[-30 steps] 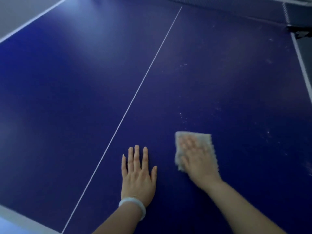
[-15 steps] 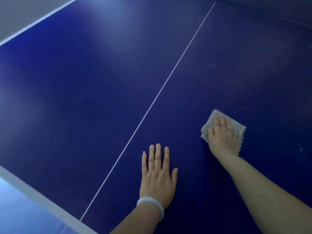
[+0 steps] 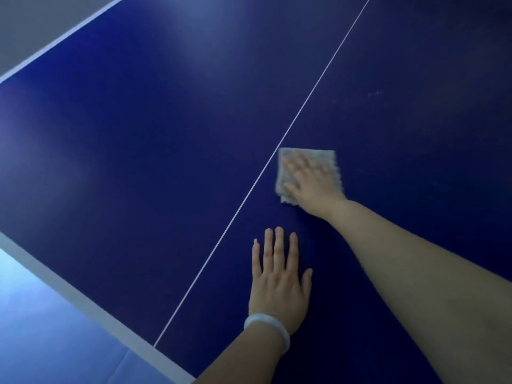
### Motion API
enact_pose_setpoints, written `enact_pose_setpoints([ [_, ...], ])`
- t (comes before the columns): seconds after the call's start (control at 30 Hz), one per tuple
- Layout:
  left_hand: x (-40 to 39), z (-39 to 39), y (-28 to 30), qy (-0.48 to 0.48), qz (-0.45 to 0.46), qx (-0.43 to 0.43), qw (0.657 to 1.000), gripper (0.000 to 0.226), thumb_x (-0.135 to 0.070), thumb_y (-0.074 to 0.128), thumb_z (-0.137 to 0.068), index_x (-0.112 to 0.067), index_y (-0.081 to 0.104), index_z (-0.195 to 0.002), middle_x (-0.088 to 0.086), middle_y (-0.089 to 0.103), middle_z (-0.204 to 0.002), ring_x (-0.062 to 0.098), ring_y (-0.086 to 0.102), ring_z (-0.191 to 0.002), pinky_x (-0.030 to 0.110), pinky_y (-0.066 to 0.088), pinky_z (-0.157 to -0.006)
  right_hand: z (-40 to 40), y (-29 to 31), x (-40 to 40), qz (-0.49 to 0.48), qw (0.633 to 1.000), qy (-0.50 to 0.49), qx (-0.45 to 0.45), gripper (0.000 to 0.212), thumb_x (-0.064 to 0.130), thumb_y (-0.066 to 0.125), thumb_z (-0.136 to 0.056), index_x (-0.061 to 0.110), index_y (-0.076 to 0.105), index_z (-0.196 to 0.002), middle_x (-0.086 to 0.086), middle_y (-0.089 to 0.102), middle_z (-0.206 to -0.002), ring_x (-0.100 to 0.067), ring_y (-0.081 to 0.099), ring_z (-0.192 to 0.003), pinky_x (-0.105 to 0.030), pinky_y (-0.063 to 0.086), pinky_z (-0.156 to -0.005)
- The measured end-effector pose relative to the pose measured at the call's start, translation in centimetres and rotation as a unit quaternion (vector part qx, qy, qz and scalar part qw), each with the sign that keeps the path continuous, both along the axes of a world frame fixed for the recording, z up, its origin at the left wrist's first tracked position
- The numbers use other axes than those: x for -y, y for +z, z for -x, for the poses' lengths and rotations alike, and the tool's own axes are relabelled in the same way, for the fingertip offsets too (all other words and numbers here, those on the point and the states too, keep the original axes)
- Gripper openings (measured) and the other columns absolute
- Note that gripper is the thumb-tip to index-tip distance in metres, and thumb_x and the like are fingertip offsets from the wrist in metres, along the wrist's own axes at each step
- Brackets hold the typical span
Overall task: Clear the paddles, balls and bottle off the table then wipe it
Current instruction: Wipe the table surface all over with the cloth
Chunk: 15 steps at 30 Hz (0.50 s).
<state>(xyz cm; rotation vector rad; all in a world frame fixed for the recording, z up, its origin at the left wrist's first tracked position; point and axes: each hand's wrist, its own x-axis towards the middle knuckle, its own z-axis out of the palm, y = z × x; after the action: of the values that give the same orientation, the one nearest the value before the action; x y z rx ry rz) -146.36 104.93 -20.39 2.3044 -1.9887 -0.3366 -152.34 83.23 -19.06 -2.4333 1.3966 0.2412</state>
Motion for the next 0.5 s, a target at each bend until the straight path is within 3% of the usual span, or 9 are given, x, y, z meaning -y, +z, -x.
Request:
enact_pose_setpoints([
  [0.1,0.0,0.0,0.0,0.0,0.001,-0.005,1.0,0.066,-0.051,0.031,-0.098,-0.013,0.029,-0.152,0.014,0.022,-0.16,0.031,0.013,-0.15,0.055,0.012,-0.117,8.6,0.2,0.3,0.028,0.967,-0.25,-0.03,0.061,0.045,0.017,-0.103,0.021,0.003,-0.157,-0.005,0.005,-0.165,-0.028,0.015,-0.149,-0.051,0.015,-0.12],
  [0.17,-0.1,0.1,-0.1,-0.003,-0.002,-0.006,1.0,0.066,-0.051,0.03,-0.099,-0.013,0.027,-0.153,0.014,0.021,-0.16,0.031,0.012,-0.15,0.055,0.011,-0.117,12.9,0.8,-1.5,0.023,0.931,-0.36,-0.057,0.063,0.049,0.008,-0.1,0.023,-0.004,-0.156,-0.003,-0.003,-0.165,-0.025,0.004,-0.151,-0.053,0.008,-0.121],
  [0.23,-0.1,0.1,0.0,-0.006,-0.004,-0.005,1.0,0.067,-0.051,0.03,-0.099,-0.013,0.025,-0.153,0.014,0.02,-0.16,0.031,0.011,-0.15,0.054,0.01,-0.118,13.2,0.4,-4.9,0.044,0.91,-0.409,-0.052,0.067,0.05,0.001,-0.096,0.022,-0.003,-0.156,-0.003,-0.004,-0.165,-0.023,-0.002,-0.151,-0.053,0.003,-0.121],
  [0.3,0.0,0.1,0.1,-0.005,-0.003,-0.001,1.0,0.067,-0.051,0.029,-0.098,-0.012,0.026,-0.153,0.015,0.02,-0.16,0.031,0.012,-0.15,0.054,0.01,-0.118,11.0,-0.2,-8.9,0.088,0.932,-0.349,-0.047,0.066,0.046,0.002,-0.097,0.019,0.006,-0.157,-0.004,0.001,-0.164,-0.023,0.001,-0.151,-0.052,0.003,-0.122],
  [0.37,0.0,0.1,0.2,-0.009,-0.01,-0.001,1.0,0.067,-0.05,0.028,-0.098,-0.011,0.028,-0.153,0.015,0.02,-0.16,0.031,0.013,-0.15,0.053,0.012,-0.118,9.7,-0.4,-12.5,0.103,0.977,-0.183,-0.026,0.059,0.042,0.009,-0.102,0.02,0.007,-0.157,-0.002,0.001,-0.164,-0.02,0.0,-0.152,-0.049,0.002,-0.122],
  [0.43,0.0,0.2,0.1,-0.008,-0.008,0.001,1.0,0.067,-0.05,0.026,-0.098,-0.011,0.029,-0.152,0.015,0.021,-0.16,0.031,0.014,-0.15,0.053,0.014,-0.118,11.9,-0.6,-14.5,0.098,0.993,-0.058,-0.015,0.058,0.044,0.012,-0.103,0.022,0.005,-0.157,0.002,0.0,-0.164,-0.014,-0.003,-0.151,-0.045,0.001,-0.122],
  [0.5,0.0,0.2,0.0,-0.004,-0.003,0.003,1.0,0.068,-0.051,0.025,-0.097,-0.011,0.03,-0.152,0.015,0.022,-0.159,0.031,0.014,-0.15,0.054,0.015,-0.118,16.8,-0.6,-14.7,0.086,0.983,-0.158,-0.025,0.06,0.047,0.008,-0.101,0.024,0.006,-0.157,0.002,0.003,-0.164,-0.013,-0.001,-0.151,-0.043,0.0,-0.122],
])
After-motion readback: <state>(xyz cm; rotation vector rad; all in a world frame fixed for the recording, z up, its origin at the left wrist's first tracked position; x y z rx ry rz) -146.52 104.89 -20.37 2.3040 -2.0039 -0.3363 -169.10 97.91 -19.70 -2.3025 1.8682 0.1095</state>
